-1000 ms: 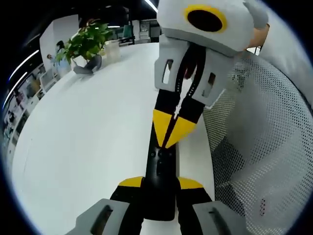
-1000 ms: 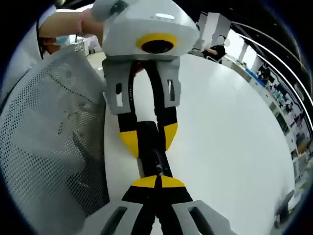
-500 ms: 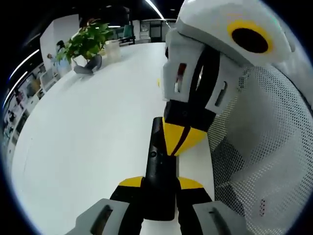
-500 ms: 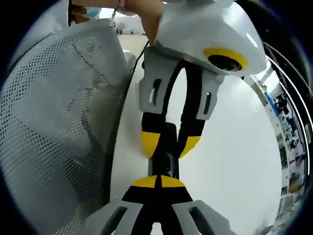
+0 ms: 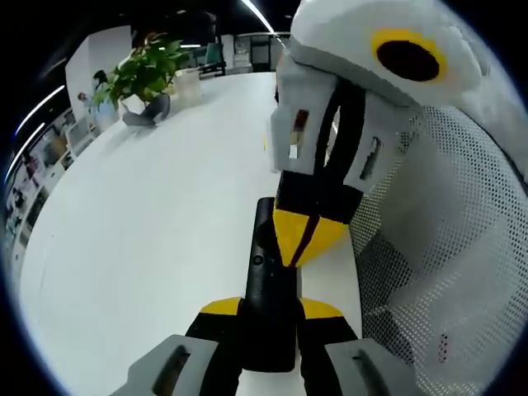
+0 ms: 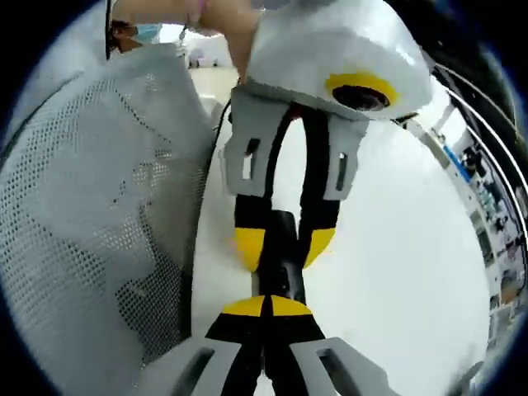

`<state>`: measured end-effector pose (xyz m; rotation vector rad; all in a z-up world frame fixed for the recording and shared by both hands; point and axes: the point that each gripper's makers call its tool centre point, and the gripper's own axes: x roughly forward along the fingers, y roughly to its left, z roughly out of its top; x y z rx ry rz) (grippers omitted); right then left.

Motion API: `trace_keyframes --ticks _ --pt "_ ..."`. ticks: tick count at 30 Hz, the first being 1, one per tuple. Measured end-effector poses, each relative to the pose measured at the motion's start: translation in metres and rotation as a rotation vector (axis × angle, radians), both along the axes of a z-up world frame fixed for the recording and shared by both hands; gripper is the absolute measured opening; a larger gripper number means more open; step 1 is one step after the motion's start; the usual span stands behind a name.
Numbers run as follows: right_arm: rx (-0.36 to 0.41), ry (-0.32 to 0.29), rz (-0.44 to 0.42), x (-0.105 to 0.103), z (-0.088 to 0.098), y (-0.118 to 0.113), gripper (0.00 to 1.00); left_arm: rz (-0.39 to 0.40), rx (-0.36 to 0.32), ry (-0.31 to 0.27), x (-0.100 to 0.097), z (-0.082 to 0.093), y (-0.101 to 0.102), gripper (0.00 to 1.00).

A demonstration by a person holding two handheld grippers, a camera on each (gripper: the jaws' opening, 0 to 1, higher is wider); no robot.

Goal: Press the specified remote control buttons in sequence, fully releasing each button before pressing the next.

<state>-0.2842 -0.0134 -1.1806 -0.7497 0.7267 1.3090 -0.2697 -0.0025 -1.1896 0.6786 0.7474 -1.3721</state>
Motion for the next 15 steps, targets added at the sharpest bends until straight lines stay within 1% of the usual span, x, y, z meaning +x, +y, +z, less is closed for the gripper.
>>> trace_keyframes --ticks 2,3,4,6,8,9,12,14,15 --pt "0.026 0.057 -0.068 0.002 0.001 -0.002 0.0 0.004 -0.002 0.001 0.0 0.0 0.0 0.24" --pt "0.033 0.064 -0.084 0.003 0.001 -0.002 0.0 0.005 0.0 -0.001 0.0 0.0 0.0 0.24" --pt "0.017 0.047 -0.103 0.008 0.001 -0.006 0.0 0.005 0.001 -0.001 0.0 0.0 0.0 0.24" --pt "-0.006 0.015 -0.102 0.014 0.001 -0.012 0.0 0.003 0.004 -0.001 -0.001 0.0 0.0 0.24" --pt "0.005 0.027 -0.105 0.014 0.003 -0.012 0.0 -0.002 0.003 -0.001 0.0 0.0 0.0 0.24" --pt "0.027 0.042 -0.115 0.015 0.004 -0.01 0.0 -0.003 0.002 -0.001 0.0 0.0 0.0 0.24" --pt "0.043 0.045 -0.104 0.016 0.006 -0.006 0.0 -0.005 0.002 0.0 0.0 0.0 0.0 0.24" --pt "0.019 0.081 -0.067 0.01 -0.001 -0.003 0.0 -0.004 0.002 0.0 0.0 0.0 0.0 0.24" --pt "0.029 0.017 -0.034 0.017 0.002 0.001 0.0 -0.003 0.002 0.0 0.0 0.0 0.0 0.24"
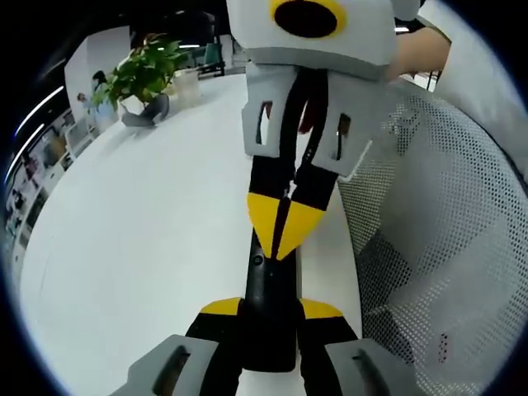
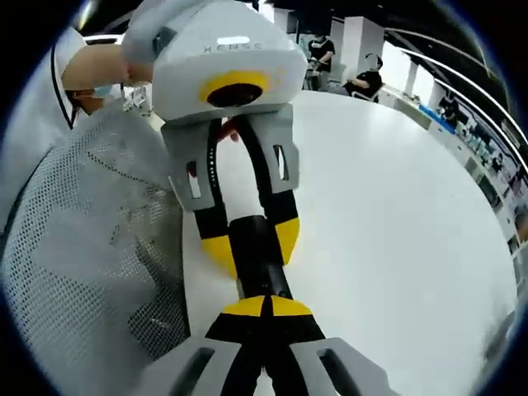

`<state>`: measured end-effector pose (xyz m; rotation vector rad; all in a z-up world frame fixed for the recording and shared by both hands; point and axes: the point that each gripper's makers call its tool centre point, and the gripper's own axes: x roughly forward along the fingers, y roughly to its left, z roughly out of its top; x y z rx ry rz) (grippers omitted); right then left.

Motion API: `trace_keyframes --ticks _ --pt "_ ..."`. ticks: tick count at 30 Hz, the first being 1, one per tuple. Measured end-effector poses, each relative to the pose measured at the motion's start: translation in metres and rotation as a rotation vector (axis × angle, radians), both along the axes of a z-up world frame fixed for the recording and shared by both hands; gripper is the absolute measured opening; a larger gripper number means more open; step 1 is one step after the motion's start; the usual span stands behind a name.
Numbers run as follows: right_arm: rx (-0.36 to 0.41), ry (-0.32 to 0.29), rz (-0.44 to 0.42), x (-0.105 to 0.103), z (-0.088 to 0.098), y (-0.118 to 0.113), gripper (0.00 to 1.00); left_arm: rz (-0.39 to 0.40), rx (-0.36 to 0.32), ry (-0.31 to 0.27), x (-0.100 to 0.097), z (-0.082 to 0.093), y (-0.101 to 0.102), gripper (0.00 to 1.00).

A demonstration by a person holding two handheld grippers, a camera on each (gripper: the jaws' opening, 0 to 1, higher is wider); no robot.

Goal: Press the specified remote control buttons in sequence, fully releasing each button before pressing the next.

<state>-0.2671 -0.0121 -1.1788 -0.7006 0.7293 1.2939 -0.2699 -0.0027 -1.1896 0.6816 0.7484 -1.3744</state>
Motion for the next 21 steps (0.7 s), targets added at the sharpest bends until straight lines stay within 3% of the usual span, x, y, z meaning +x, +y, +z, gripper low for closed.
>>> trace_keyframes --ticks 1,11,17,19,21 --pt "-0.05 0.041 -0.006 -0.0055 -0.0033 -0.006 0.0 0.001 -0.001 0.001 -0.0001 0.0001 0.0001 0.24" --pt "-0.123 0.034 0.037 -0.0032 -0.0046 -0.0016 0.0 -0.012 -0.012 -0.003 0.0003 0.0001 -0.0003 0.24" --pt "-0.095 0.092 -0.022 -0.0005 -0.003 -0.0022 0.0 -0.028 -0.01 -0.003 0.0002 0.0 -0.0005 0.24" --pt "-0.072 0.135 -0.035 -0.0018 -0.0019 -0.0024 0.0 -0.029 -0.011 -0.004 0.0001 0.0001 -0.0005 0.24" --pt "-0.02 0.223 -0.084 -0.0018 -0.0003 -0.0023 0.0 -0.028 -0.014 -0.004 0.0 0.0001 -0.0005 0.24"
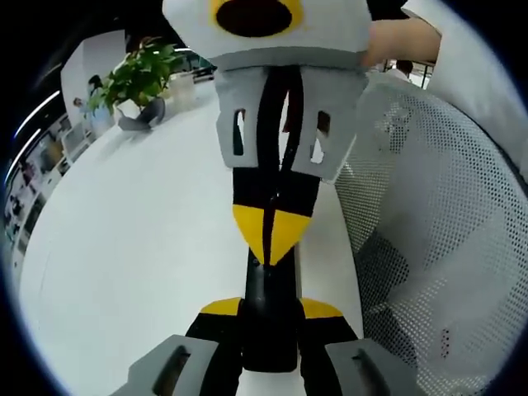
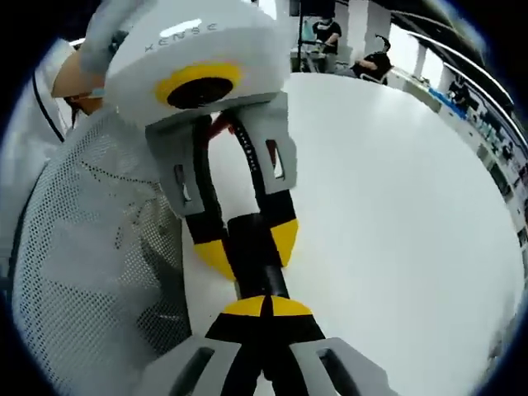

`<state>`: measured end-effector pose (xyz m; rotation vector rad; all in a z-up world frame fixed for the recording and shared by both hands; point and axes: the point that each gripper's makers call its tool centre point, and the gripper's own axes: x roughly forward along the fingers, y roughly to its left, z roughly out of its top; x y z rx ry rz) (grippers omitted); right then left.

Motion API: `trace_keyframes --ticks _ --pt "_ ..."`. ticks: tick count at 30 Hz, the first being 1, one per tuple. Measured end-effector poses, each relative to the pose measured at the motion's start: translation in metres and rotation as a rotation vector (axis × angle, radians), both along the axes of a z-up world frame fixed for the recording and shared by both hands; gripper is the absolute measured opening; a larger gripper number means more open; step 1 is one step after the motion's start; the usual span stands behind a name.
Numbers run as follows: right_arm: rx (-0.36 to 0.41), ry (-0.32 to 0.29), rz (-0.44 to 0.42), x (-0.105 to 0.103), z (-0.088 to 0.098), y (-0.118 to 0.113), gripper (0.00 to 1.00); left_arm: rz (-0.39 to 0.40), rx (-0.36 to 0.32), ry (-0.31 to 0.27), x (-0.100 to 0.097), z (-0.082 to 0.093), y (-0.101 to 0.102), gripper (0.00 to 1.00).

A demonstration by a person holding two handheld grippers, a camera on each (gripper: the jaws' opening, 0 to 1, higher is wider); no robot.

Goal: Press the specified remote control buttons in sequence, fully releasing each button before pressing the next.

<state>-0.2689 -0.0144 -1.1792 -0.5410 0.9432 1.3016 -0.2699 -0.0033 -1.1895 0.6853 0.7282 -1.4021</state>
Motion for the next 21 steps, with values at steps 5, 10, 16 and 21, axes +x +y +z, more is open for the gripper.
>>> trace_keyframes --ticks 5,10,16,21 --pt "-0.056 -0.022 0.029 0.0113 -0.0033 -0.0058 0.0 -0.007 -0.012 0.0 -0.0007 0.0002 0.0 0.24" --pt "-0.097 -0.016 0.105 0.0104 -0.0041 -0.0031 0.0 -0.024 -0.011 0.0 -0.0011 0.0001 -0.0005 0.24" --pt "-0.159 0.02 0.128 0.0123 -0.0068 0.0002 0.0 -0.025 -0.013 0.002 -0.0012 0.0002 -0.0004 0.24" --pt "-0.172 0.025 0.07 0.013 -0.0074 -0.0013 0.0 -0.02 -0.017 0.004 -0.001 0.0003 -0.0004 0.24"
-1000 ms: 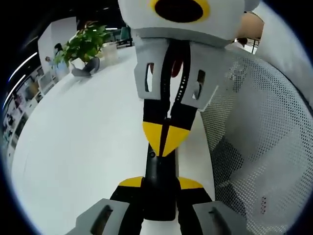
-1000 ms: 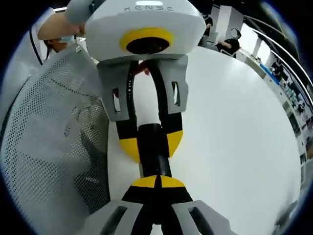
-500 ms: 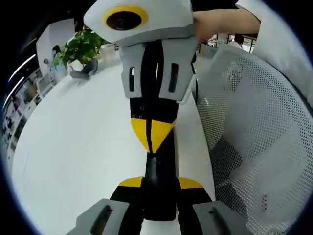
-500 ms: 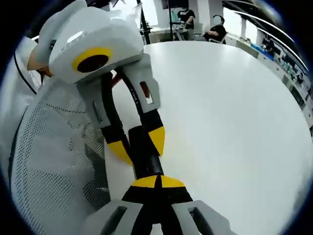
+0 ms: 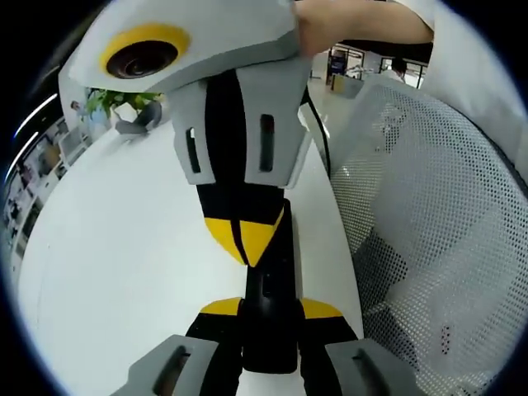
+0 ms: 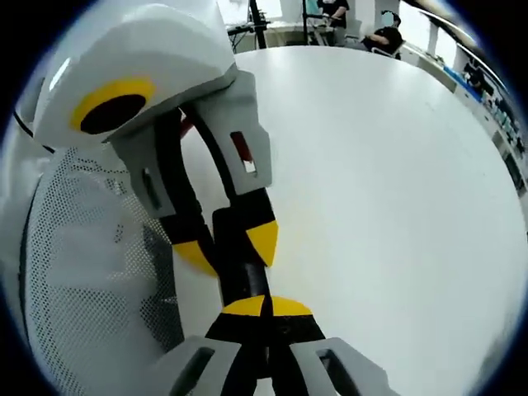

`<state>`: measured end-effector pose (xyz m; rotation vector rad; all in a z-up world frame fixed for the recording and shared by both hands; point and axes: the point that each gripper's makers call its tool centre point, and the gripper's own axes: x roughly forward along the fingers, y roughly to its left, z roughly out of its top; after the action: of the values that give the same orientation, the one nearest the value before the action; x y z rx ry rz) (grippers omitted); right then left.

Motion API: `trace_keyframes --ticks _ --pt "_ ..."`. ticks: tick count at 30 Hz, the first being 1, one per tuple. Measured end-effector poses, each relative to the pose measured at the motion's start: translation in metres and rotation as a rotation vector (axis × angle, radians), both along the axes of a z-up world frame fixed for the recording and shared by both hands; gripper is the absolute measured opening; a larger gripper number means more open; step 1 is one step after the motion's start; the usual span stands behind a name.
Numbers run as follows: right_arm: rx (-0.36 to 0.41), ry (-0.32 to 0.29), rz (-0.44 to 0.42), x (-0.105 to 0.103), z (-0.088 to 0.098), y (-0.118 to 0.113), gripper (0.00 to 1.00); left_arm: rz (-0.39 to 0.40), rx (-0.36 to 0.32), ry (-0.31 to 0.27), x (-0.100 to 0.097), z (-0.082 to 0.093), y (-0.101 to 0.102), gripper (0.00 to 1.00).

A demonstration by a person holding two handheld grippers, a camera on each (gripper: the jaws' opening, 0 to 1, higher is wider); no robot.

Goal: Press the specified remote control buttons in sequence, fully releasing each button before pressing the next.

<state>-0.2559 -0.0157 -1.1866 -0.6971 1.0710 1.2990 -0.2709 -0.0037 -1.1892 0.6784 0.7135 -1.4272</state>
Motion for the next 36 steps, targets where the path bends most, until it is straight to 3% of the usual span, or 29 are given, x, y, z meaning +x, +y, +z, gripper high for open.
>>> trace_keyframes --ticks 3,7,8,10,15,20,29,36 --pt "0.051 -0.029 -0.07 0.002 0.0 0.001 0.0 0.001 -0.002 0.0 0.0 0.0 0.0 0.24" --pt "0.149 -0.094 -0.088 0.001 0.004 0.0 0.0 0.009 -0.008 0.003 0.0 0.0 0.0 0.24" --pt "0.157 -0.096 -0.132 0.001 0.004 -0.002 0.0 0.011 -0.007 0.002 0.0 0.0 0.0 0.24" --pt "0.198 -0.049 -0.131 -0.009 0.009 0.005 0.0 0.013 -0.009 0.003 0.0 0.0 0.0 0.24" --pt "0.182 -0.075 -0.053 -0.023 0.01 0.014 0.0 0.015 -0.017 0.003 0.0 0.0 0.0 0.24" --pt "0.116 -0.132 0.008 -0.02 0.008 0.014 0.0 0.014 -0.021 0.002 0.0 0.0 0.0 0.24" --pt "0.087 -0.131 -0.021 -0.018 0.006 0.012 0.0 0.016 -0.031 0.004 0.0 0.0 0.0 0.24" --pt "0.166 -0.072 -0.075 -0.018 0.009 0.011 0.0 0.023 -0.038 0.004 0.0 0.0 0.0 0.24"
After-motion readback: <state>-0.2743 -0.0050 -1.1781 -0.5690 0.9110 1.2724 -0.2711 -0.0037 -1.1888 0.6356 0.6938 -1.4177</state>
